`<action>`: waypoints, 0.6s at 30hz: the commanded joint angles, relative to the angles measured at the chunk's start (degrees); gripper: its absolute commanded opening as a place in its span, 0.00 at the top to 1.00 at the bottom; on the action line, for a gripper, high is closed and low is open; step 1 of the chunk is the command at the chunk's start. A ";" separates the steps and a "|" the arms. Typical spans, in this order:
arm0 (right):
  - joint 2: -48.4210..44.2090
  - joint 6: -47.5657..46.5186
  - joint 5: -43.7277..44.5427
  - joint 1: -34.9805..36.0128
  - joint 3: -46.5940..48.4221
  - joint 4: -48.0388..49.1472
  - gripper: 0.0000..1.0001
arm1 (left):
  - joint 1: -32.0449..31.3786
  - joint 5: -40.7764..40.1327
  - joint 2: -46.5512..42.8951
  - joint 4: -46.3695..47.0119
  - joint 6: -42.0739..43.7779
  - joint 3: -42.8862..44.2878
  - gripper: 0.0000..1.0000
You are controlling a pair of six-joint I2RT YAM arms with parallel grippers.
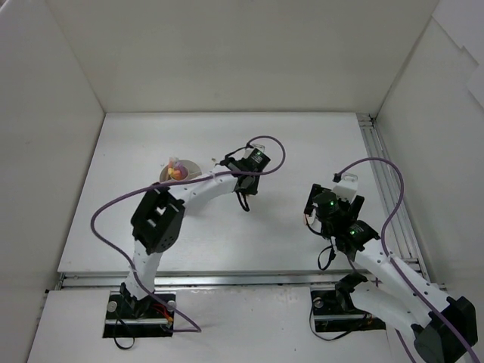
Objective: Sort the stationery into containers
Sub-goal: Pick up the stationery from the center of the board, then move the storage box to the center of the board.
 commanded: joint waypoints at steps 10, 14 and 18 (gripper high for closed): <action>1.74 -0.54 0.38 -0.93 3.32 1.19 0.02 | 18.48 -6.53 -22.26 2.94 1.93 -11.10 1.00; 1.83 -1.41 0.81 -1.01 3.58 1.19 0.02 | 22.87 -5.48 -19.27 2.59 2.11 -7.67 1.00; 1.65 -2.12 1.17 -0.93 3.85 1.19 0.02 | 24.37 -4.51 -16.45 3.11 2.90 -4.86 1.00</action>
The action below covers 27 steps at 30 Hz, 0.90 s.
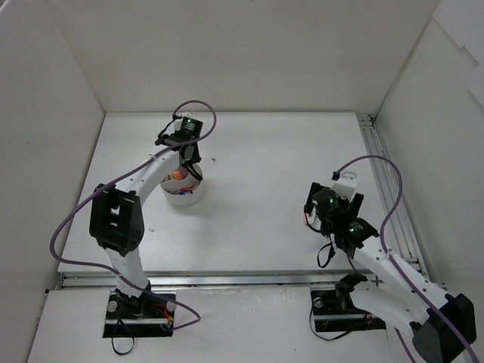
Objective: Sort the stationery into containers
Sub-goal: Move the storage box to the center of the board.
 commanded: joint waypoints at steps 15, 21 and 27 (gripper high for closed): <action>4.14 -1.66 0.97 -0.47 4.18 1.30 0.02 | 0.77 0.78 1.98 2.99 2.38 4.37 0.95; 3.97 -2.54 1.06 -0.56 4.27 1.21 0.02 | 2.00 0.17 3.84 2.73 1.59 3.76 0.96; 2.91 -2.45 0.97 -0.47 3.83 1.30 0.02 | 3.23 0.52 1.65 4.04 1.15 0.42 0.97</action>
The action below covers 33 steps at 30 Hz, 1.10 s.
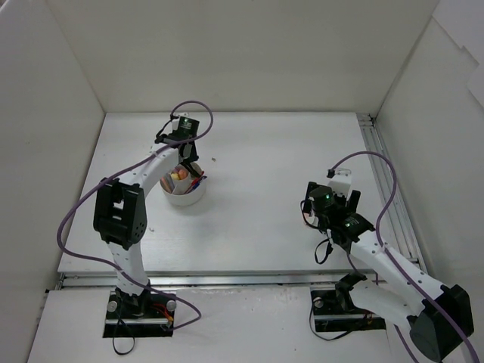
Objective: Sort the stationery into containers
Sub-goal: Move the storage box to the center of the board.
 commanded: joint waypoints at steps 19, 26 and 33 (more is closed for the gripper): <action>-1.77 0.78 -0.33 -0.36 2.04 1.41 0.02 | 2.98 -2.78 -12.10 3.27 4.57 -10.33 0.92; -0.72 1.31 -1.47 -0.53 2.39 1.49 0.02 | 2.98 1.79 -15.45 8.18 5.64 -18.51 0.96; -0.45 1.31 -2.26 -0.36 2.74 1.41 0.02 | 2.98 1.80 -16.59 8.37 4.50 -21.68 0.99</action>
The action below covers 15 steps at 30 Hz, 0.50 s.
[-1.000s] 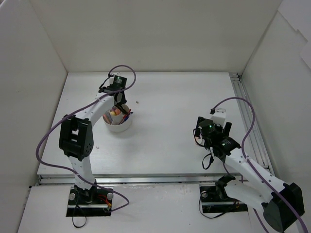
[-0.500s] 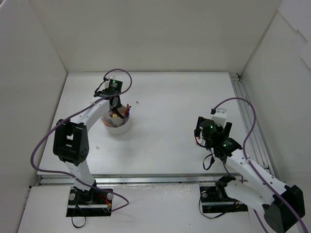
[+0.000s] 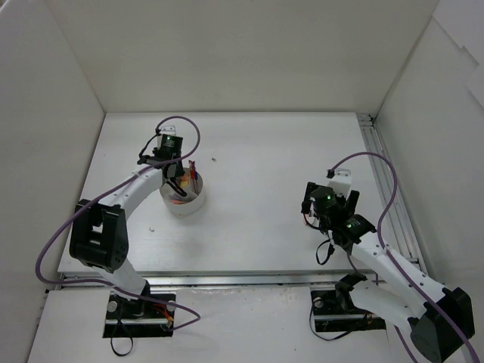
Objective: Sort the stationery into containers
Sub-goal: Move the storage box to the center of the board.
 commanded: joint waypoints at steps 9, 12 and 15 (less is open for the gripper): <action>-0.26 0.79 -0.87 -0.27 2.54 1.56 0.02 | -1.15 -0.84 -10.30 -2.37 -0.38 -1.95 0.98; -0.61 0.79 -1.05 -0.36 2.19 1.56 0.02 | -1.15 -2.06 -14.87 -1.76 0.40 -3.17 0.93; -0.96 0.79 -1.22 -0.36 1.84 1.56 0.02 | -1.15 -3.04 -19.18 -1.32 1.11 -3.88 0.89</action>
